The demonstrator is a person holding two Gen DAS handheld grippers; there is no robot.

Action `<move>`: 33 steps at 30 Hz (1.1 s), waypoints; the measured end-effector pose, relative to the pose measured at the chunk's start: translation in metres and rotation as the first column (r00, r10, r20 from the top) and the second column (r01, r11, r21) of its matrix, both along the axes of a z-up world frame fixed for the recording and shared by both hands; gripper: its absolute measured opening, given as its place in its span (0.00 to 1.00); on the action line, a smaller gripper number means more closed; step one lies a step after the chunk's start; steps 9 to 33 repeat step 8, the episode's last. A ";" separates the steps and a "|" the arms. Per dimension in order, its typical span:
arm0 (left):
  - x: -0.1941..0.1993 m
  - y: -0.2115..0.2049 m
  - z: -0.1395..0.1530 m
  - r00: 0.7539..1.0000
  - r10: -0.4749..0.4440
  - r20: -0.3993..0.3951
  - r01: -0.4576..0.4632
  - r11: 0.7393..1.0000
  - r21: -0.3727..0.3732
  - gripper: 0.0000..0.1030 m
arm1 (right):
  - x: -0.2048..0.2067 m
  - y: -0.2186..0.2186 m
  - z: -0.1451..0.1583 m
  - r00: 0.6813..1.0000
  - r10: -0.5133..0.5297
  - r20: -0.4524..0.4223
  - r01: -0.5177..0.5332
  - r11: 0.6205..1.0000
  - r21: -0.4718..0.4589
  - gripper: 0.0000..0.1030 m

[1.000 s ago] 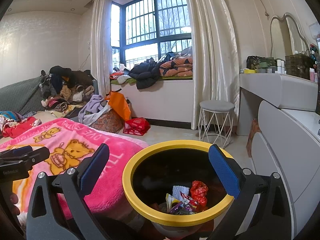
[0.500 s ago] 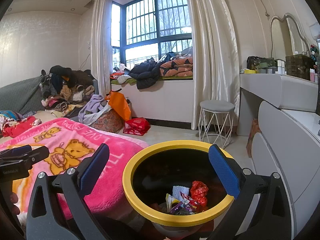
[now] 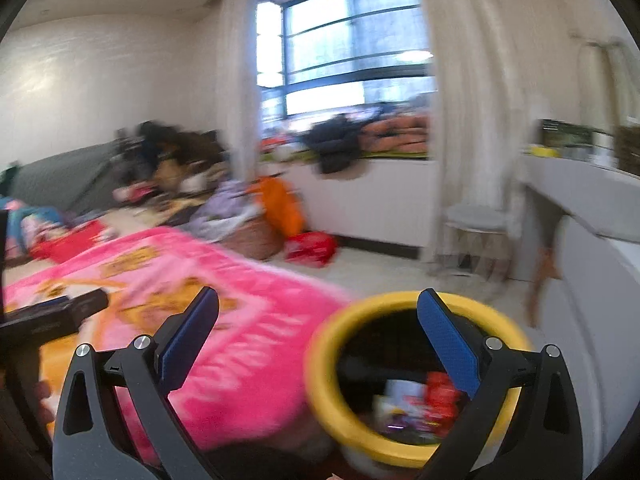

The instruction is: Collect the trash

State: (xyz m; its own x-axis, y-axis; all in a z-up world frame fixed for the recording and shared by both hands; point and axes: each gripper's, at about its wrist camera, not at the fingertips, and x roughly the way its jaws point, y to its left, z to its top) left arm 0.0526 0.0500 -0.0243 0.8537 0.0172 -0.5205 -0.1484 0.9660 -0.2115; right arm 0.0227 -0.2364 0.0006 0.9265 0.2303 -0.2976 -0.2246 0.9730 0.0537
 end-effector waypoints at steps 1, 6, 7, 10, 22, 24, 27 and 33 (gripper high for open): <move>-0.002 0.025 0.000 0.999 0.051 -0.011 -0.051 0.999 -0.015 0.90 | 0.005 0.018 0.002 0.998 0.057 -0.014 -0.057 0.998 -0.005 0.94; -0.028 0.156 -0.021 0.917 0.378 -0.125 -0.374 0.926 0.060 0.90 | 0.032 0.164 -0.005 0.860 0.465 -0.210 -0.482 0.876 -0.034 0.94; -0.034 0.181 -0.029 0.885 0.439 -0.157 -0.431 0.898 0.084 0.90 | 0.034 0.200 -0.012 0.804 0.531 -0.268 -0.558 0.829 -0.031 0.94; -0.042 0.218 -0.042 0.828 0.522 -0.203 -0.511 0.853 0.111 0.90 | 0.035 0.231 -0.021 0.749 0.579 -0.323 -0.618 0.786 -0.023 0.94; -0.042 0.218 -0.042 0.828 0.522 -0.203 -0.511 0.853 0.111 0.90 | 0.035 0.231 -0.021 0.749 0.579 -0.323 -0.618 0.786 -0.023 0.94; -0.042 0.218 -0.042 0.828 0.522 -0.203 -0.511 0.853 0.111 0.90 | 0.035 0.231 -0.021 0.749 0.579 -0.323 -0.618 0.786 -0.023 0.94; -0.042 0.218 -0.042 0.828 0.522 -0.203 -0.511 0.853 0.111 0.90 | 0.035 0.231 -0.021 0.749 0.579 -0.323 -0.618 0.786 -0.023 0.94; -0.042 0.218 -0.042 0.828 0.522 -0.203 -0.511 0.853 0.111 0.90 | 0.035 0.231 -0.021 0.749 0.579 -0.323 -0.618 0.786 -0.023 0.94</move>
